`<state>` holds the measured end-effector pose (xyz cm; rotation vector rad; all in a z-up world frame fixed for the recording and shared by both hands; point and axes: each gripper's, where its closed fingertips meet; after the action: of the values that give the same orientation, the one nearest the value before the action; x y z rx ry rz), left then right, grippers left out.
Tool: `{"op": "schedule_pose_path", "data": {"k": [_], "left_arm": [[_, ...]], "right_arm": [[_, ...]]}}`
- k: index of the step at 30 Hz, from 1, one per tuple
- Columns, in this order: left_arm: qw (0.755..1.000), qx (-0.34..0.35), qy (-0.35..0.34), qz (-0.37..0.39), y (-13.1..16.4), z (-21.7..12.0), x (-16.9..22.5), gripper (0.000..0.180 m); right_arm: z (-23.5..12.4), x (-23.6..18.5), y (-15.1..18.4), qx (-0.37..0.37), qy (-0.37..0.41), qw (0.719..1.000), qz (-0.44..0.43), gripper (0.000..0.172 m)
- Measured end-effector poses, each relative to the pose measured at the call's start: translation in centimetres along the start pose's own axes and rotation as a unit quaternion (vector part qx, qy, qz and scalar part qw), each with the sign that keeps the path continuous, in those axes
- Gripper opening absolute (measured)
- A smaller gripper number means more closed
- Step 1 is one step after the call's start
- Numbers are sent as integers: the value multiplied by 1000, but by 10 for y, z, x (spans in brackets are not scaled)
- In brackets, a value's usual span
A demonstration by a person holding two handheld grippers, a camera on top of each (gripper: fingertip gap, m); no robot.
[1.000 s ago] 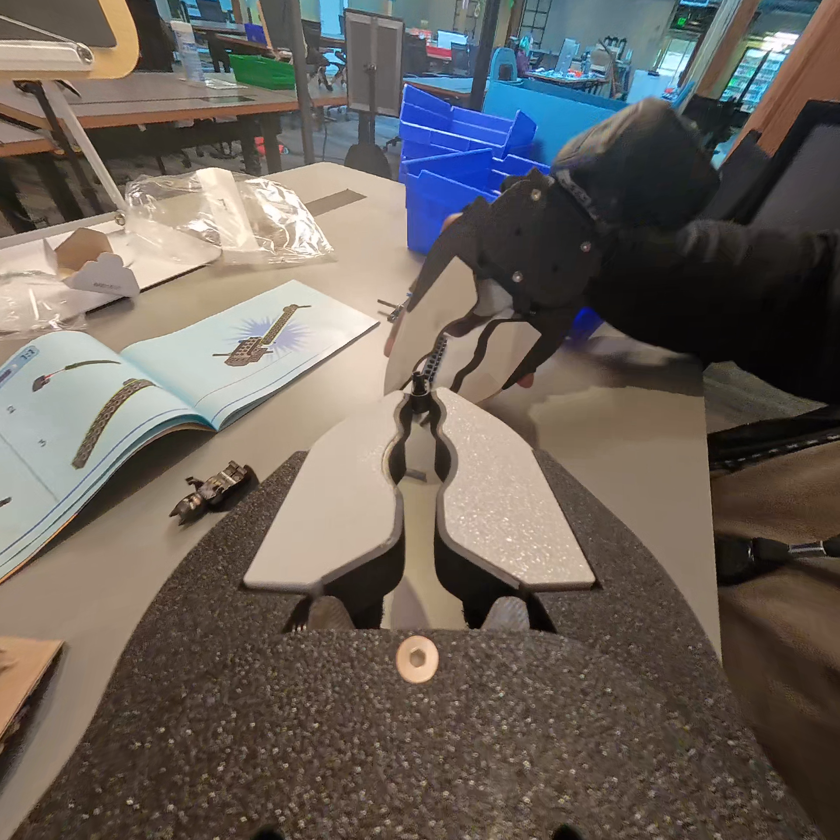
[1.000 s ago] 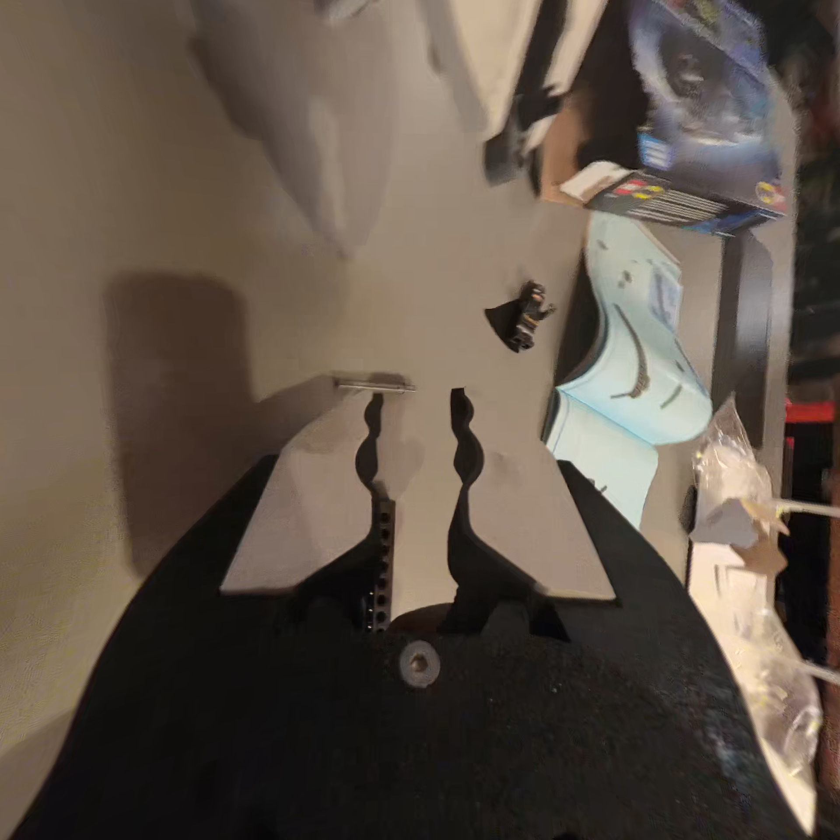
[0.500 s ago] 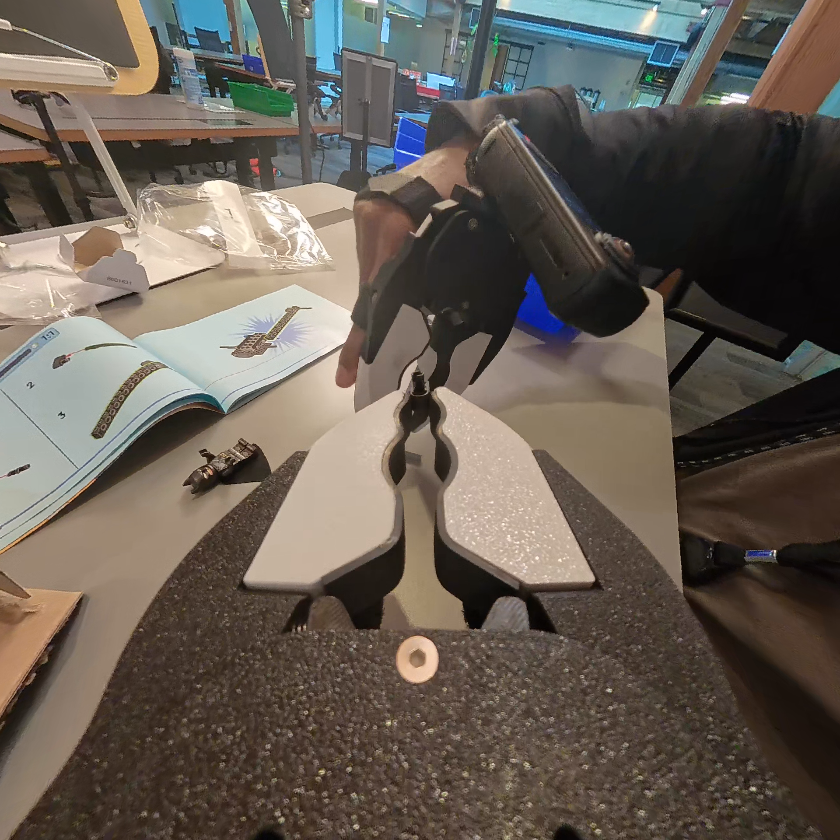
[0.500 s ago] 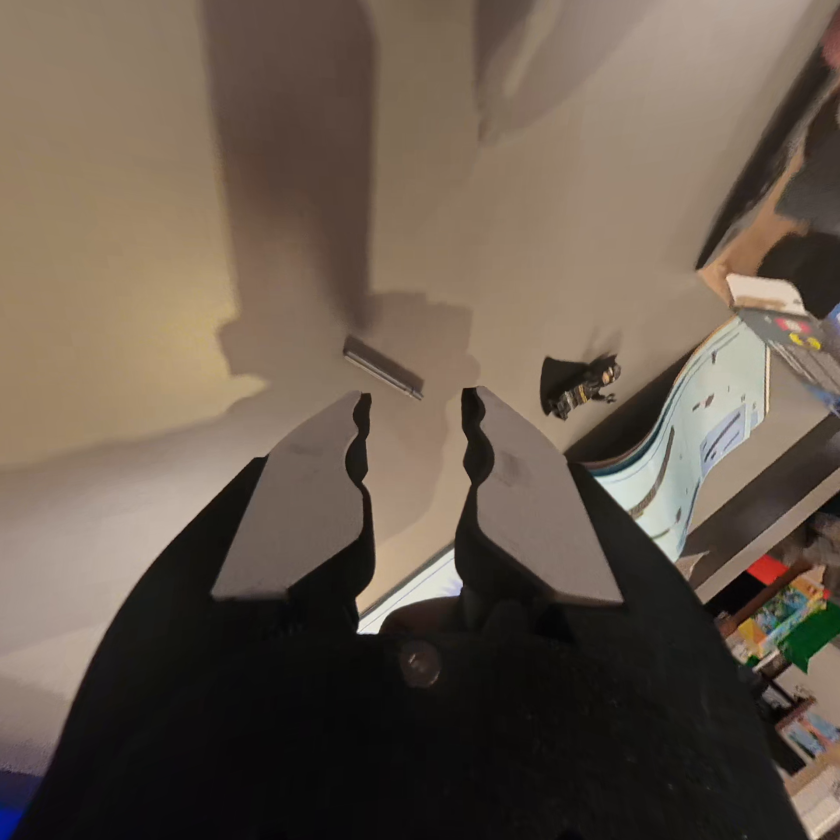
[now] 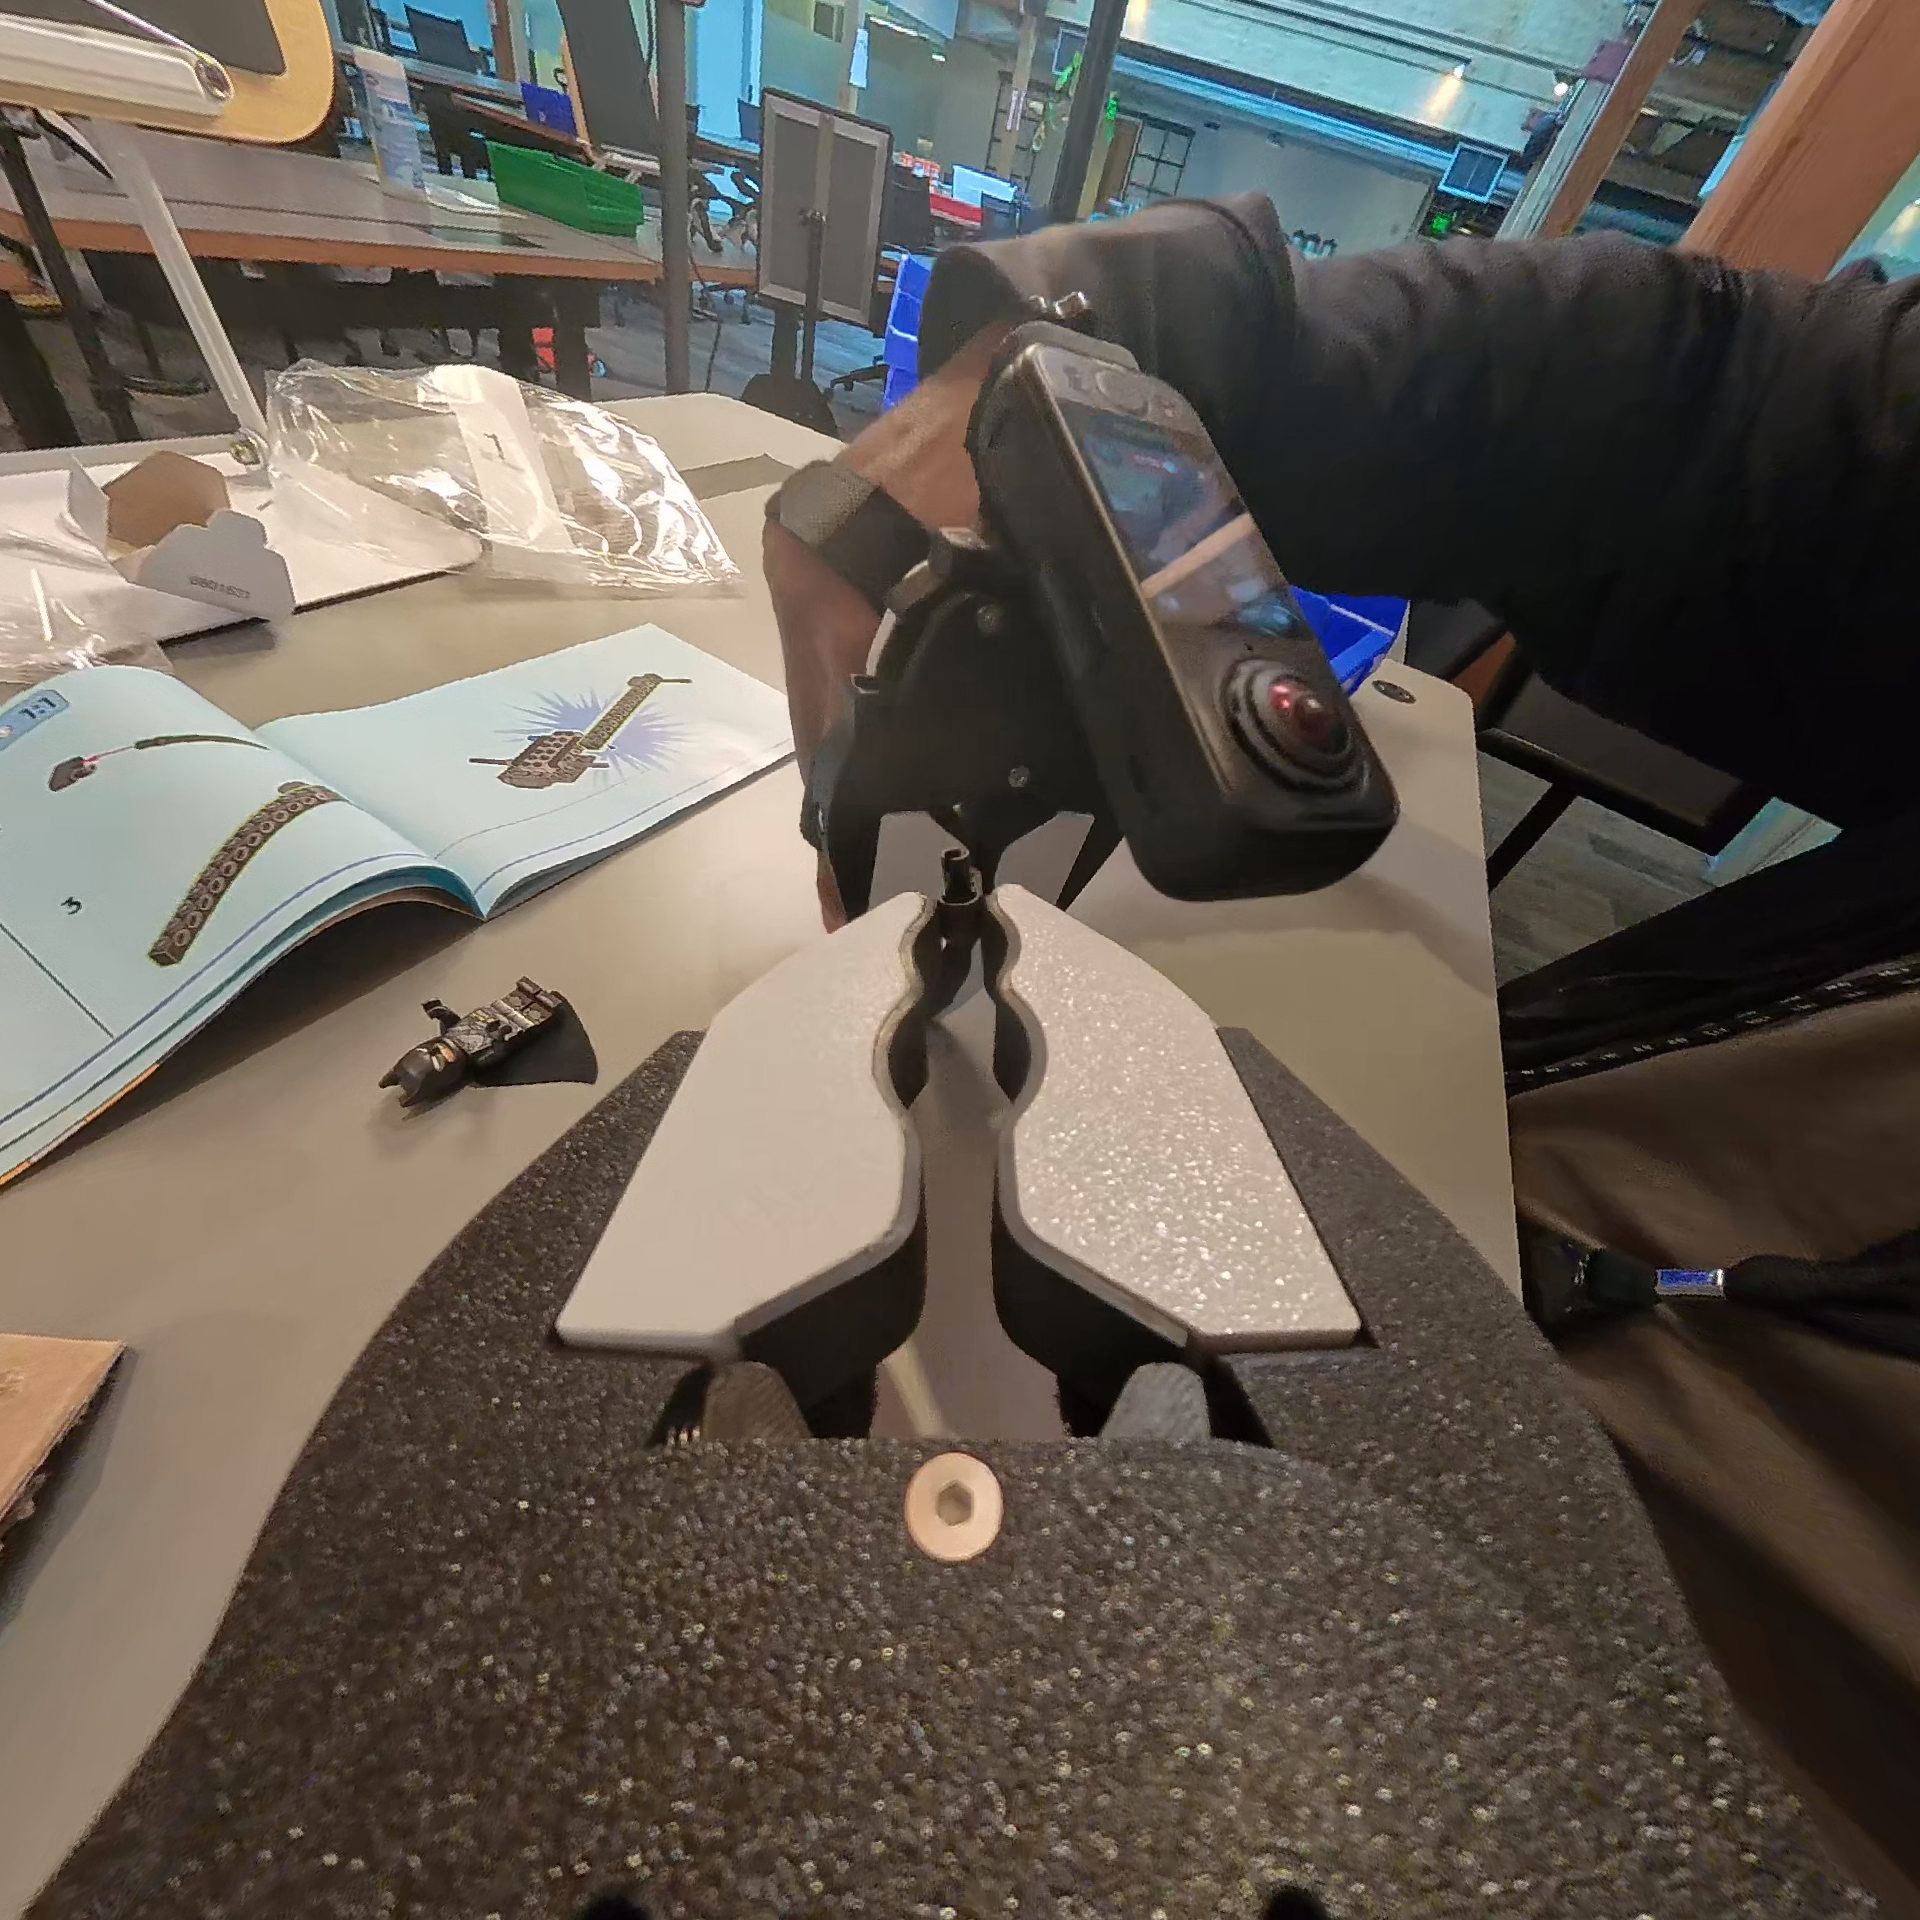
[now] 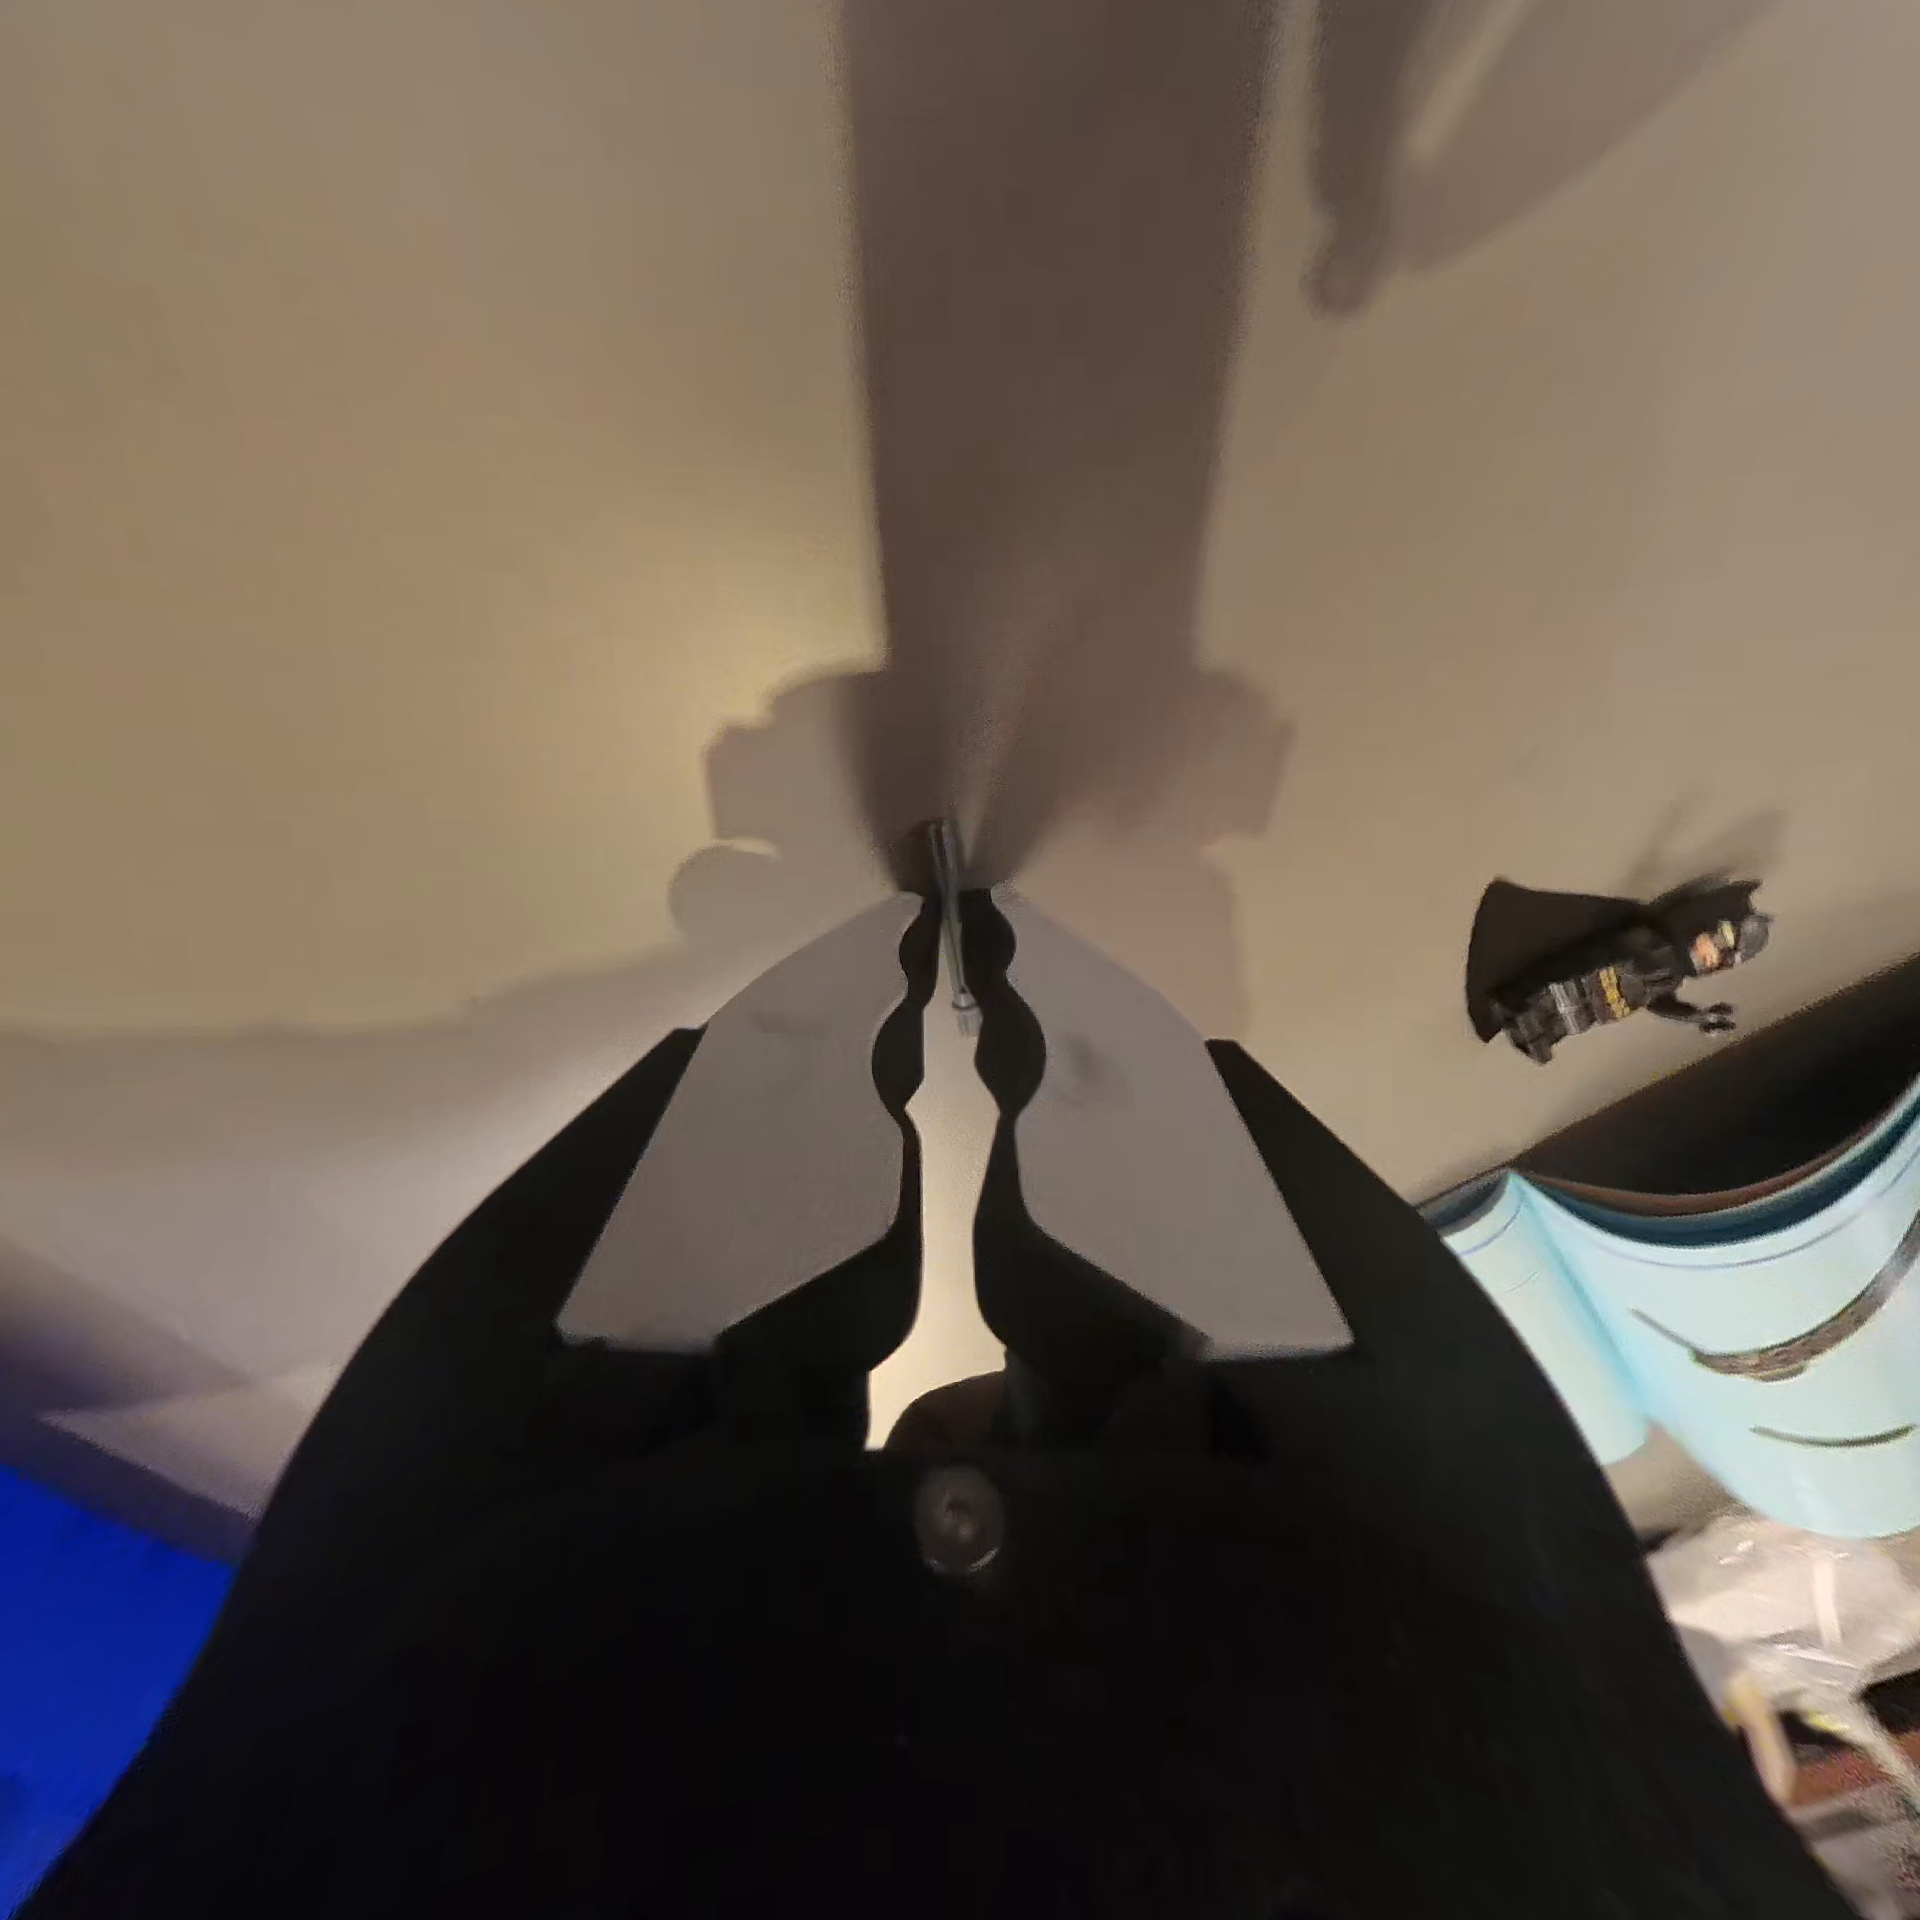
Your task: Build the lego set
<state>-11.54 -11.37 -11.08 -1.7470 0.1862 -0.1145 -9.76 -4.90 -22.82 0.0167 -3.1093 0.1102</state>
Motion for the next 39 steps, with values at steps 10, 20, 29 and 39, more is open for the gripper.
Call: {"op": "schedule_pose_path", "data": {"k": [10,20,29,39], "left_arm": [[999,33,-18,3,-3,7,6,7],[990,115,-49,61,-26,34,53,7],[983,121,-99,100,-33,53,70,7],[983,139,-74,92,-33,54,84,7]], "right_arm": [[-46,19,-6,285,149,876,358,4],[-181,-37,-31,708,22,571,416,4],[-181,-54,-27,762,-6,478,436,4],[-171,-57,-35,753,14,493,437,3]]}}
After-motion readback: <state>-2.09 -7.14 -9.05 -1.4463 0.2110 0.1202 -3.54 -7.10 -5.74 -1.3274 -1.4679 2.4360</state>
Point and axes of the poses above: each gripper's, where its closed fingertips meet, z out along the fingers, y out of its underside, x = y × z across the jaws, and after that the axes turned 15 degrees about z, right-handed
